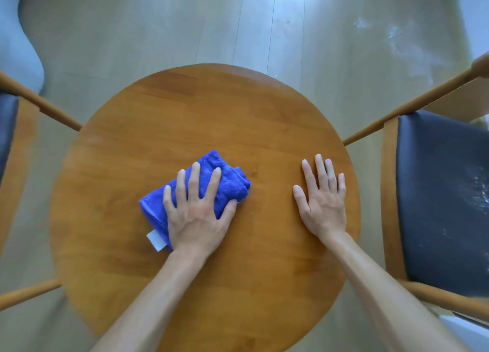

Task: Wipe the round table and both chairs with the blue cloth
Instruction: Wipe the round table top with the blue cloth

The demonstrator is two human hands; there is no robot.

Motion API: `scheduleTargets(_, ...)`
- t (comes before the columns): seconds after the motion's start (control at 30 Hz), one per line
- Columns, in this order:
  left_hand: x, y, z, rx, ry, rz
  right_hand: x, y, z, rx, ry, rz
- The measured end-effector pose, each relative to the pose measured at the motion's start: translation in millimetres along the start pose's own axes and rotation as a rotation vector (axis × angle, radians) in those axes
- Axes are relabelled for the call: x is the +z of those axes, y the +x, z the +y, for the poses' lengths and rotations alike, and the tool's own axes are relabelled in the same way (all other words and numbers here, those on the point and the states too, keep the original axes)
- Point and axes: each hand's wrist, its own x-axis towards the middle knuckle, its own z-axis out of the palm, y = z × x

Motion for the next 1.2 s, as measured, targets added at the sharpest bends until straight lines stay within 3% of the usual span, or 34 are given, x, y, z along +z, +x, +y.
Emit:
scheduleTargets(0.17,25.6,-34.3,88.2,0.404,0.031,-0.035,-3.7,2.7,7.0,0.038,0.270,0.086)
scheduleTargets(0.37,10.8,-15.4,24.6,0.672,0.070,0.002,-0.6,1.8,9.9,0.024,0.262,0.117)
scheduleTargets(0.43,-2.5,3.7,-31.7,0.573,0.058,0.031,-0.2,0.7,8.6,0.017,0.238,0.106)
scheduleTargets(0.53,-28.2,28.3,-133.6,0.232,0.060,0.013,0.1,0.8,6.9,0.025,0.208,0.094)
scheduleTargets(0.63,-40.6,19.8,-177.9,-0.018,0.046,-0.005,0.1,1.0,3.7,0.038,0.174,0.076)
scheduleTargets(0.77,-25.9,-36.8,-134.5,-0.060,0.014,0.003,0.2,2.1,1.9,0.049,0.147,0.052)
scheduleTargets(0.93,10.9,-155.7,-2.3,0.313,-0.017,-0.105,0.8,1.8,2.1,0.054,0.137,0.046)
scheduleTargets(1.03,24.8,-180.8,74.4,0.584,0.003,-0.205,1.8,1.6,4.8,0.044,0.130,0.049)
scheduleTargets(1.2,24.9,-162.1,53.4,0.707,-0.043,-0.130,2.1,0.1,6.6,0.032,0.119,0.059)
